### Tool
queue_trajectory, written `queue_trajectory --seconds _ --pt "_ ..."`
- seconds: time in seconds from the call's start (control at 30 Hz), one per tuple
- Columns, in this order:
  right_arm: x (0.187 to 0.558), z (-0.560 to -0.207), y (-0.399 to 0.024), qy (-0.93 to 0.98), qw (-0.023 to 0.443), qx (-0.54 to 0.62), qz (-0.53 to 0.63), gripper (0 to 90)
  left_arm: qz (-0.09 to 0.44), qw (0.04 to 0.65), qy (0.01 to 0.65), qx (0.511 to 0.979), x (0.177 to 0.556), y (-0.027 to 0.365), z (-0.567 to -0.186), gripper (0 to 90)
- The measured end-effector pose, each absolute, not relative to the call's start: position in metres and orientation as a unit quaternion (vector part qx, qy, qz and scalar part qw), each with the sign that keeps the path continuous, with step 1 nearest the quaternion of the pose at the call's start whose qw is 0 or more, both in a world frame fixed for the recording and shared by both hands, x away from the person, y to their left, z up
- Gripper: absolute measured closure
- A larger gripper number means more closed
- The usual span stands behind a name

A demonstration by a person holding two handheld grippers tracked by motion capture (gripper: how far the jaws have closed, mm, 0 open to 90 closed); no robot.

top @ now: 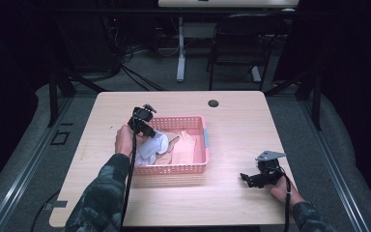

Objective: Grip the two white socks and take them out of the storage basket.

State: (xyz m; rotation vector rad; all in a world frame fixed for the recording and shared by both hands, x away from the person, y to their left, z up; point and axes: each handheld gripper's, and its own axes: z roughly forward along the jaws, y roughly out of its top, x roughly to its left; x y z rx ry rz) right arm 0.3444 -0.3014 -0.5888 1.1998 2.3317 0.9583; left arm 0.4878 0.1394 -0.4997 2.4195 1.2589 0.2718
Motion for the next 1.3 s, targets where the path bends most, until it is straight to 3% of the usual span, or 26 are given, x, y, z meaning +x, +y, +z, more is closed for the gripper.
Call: queue_trajectory --seconds 0.4,1.3 --pt "0.345 -0.589 -0.302 0.823 0.172 0.422 0.338 0.0 0.133 0.238 0.434 0.859 0.472 0.148 -0.469 81.9" --pt "0.344 -0.589 -0.301 0.822 0.174 0.424 0.338 0.0 0.125 0.305 0.436 0.837 0.455 0.177 -0.422 82.3"
